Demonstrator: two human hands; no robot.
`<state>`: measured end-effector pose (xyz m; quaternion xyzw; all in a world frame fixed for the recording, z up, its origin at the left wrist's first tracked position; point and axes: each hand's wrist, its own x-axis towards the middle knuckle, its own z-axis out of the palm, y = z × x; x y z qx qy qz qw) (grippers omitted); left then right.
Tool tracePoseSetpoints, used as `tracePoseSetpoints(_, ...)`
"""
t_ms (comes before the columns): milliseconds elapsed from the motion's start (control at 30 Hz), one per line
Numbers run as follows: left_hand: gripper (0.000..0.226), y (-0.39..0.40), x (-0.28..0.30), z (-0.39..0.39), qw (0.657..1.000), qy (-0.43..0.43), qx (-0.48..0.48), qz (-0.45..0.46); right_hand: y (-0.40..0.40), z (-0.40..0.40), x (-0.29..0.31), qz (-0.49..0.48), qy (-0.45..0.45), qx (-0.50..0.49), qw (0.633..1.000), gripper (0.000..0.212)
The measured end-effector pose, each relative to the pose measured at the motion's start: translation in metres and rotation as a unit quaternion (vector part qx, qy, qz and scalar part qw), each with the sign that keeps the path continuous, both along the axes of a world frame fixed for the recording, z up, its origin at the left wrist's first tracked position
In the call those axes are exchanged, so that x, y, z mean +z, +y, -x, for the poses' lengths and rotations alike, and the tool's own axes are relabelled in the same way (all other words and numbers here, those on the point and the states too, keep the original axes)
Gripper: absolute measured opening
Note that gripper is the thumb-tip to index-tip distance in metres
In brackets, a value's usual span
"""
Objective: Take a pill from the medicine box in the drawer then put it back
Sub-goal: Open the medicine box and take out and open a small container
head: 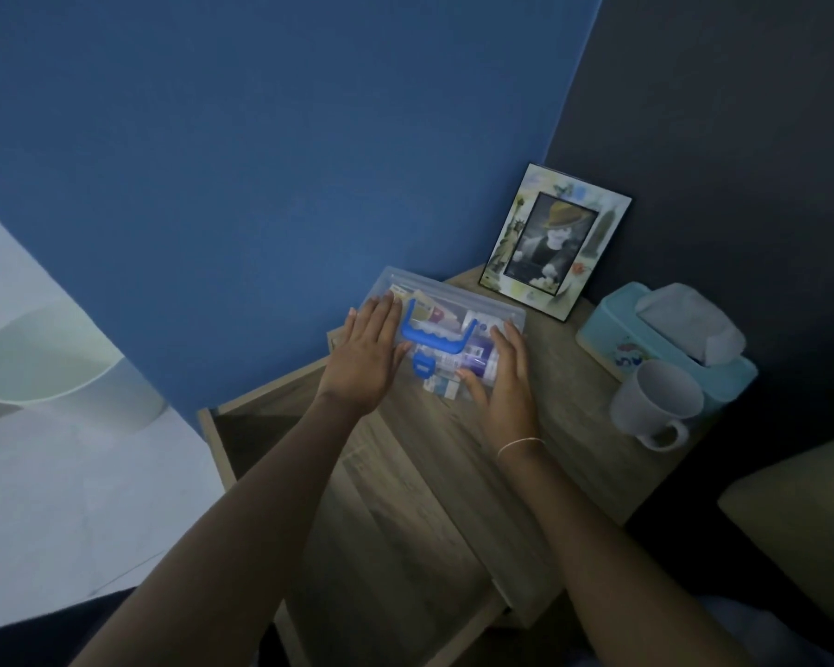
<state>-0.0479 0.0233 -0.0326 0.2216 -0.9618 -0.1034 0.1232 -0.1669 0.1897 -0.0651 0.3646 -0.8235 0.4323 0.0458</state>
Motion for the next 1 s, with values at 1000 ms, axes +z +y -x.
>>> tracePoseSetpoints(1000, 0.057, 0.057, -0.013, 0.011, 0.832, 0.167, 0.23, -0.477, 0.006, 0.011, 0.026, -0.217, 0.092, 0.056, 0.97, 0.067)
